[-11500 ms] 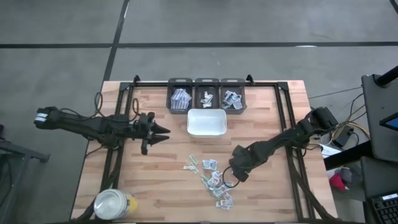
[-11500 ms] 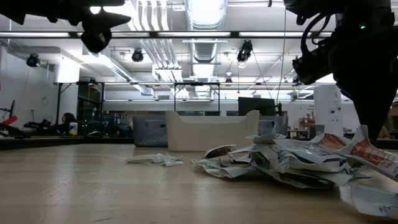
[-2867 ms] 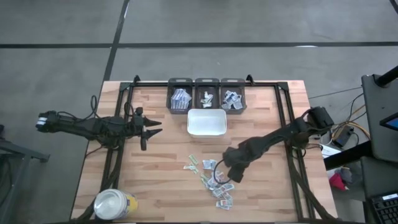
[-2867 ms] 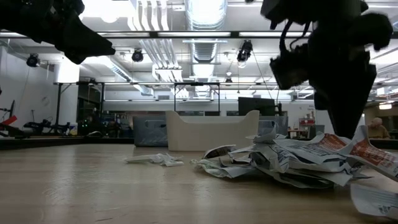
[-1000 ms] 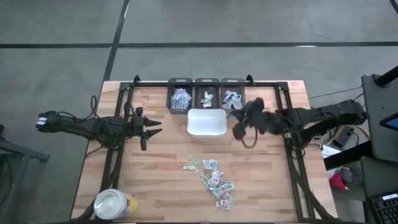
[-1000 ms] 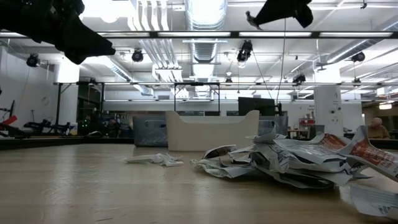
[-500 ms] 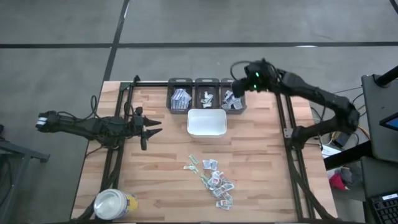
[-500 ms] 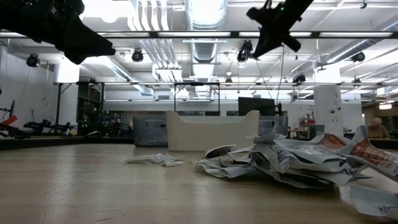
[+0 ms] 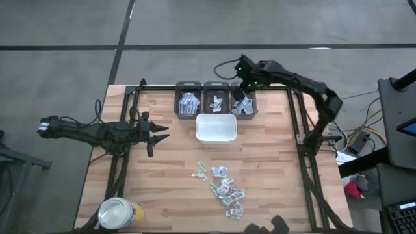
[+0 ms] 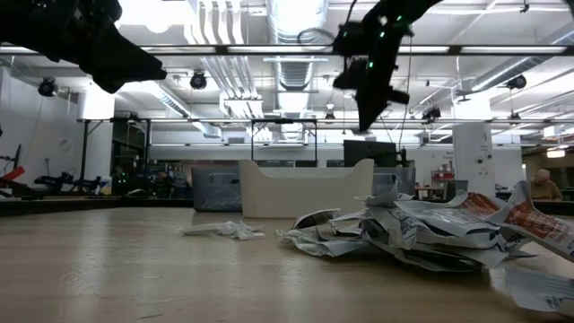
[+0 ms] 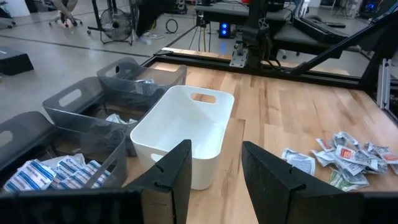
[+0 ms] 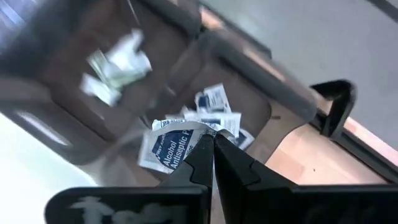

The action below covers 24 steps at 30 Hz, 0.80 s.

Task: Pick & Place First Aid Supplies
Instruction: Put the white alcohol pad into the right black bin

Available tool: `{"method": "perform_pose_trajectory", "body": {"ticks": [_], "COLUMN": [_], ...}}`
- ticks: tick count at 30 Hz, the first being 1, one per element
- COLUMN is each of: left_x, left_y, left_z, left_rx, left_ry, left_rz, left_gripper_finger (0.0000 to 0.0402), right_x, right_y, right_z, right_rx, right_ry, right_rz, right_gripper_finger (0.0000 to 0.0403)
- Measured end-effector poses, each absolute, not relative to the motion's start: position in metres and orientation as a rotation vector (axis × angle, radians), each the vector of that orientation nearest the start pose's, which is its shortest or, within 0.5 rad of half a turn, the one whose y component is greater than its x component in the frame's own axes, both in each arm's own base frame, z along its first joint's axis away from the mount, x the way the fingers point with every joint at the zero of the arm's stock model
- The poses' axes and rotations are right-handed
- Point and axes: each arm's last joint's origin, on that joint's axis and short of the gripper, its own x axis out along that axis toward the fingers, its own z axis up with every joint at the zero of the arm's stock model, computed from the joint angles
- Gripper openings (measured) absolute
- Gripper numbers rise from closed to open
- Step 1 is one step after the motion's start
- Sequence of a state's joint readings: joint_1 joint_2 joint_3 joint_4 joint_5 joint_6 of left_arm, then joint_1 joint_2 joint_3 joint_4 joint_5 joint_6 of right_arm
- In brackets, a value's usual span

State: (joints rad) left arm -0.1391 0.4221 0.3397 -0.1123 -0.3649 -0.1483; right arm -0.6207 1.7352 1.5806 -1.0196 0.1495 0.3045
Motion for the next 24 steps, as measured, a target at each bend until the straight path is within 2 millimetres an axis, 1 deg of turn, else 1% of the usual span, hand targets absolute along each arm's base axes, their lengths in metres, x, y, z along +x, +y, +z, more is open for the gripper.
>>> {"method": "perform_pose_trajectory", "body": {"ticks": [5, 10, 17, 21, 24], "left_x": [0.122, 0.122, 0.122, 0.122, 0.122], "left_y": [-0.007, -0.007, -0.007, -0.007, -0.007], "left_z": [0.233, 0.233, 0.233, 0.233, 0.233], "left_rx": [-0.128, -0.136, -0.136, -0.137, -0.137], "left_ry": [0.168, 0.167, 0.168, 0.167, 0.168], "left_rz": [0.241, 0.241, 0.241, 0.241, 0.242], "left_gripper_finger": [0.0136, 0.0136, 0.0136, 0.0136, 0.0136], "right_x": [0.295, 0.300, 0.305, 0.307, 0.307], "right_y": [-0.218, -0.229, -0.238, -0.239, -0.241], "right_z": [0.260, 0.235, 0.208, 0.199, 0.197], "right_rx": [0.520, 0.523, 0.523, 0.484, 0.469], "right_ry": [1.222, 1.293, 1.372, 1.410, 1.421], "right_rz": [-0.828, -0.821, -0.807, -0.765, -0.750], "right_gripper_finger": [0.0008, 0.0008, 0.0008, 0.0008, 0.0009]}}
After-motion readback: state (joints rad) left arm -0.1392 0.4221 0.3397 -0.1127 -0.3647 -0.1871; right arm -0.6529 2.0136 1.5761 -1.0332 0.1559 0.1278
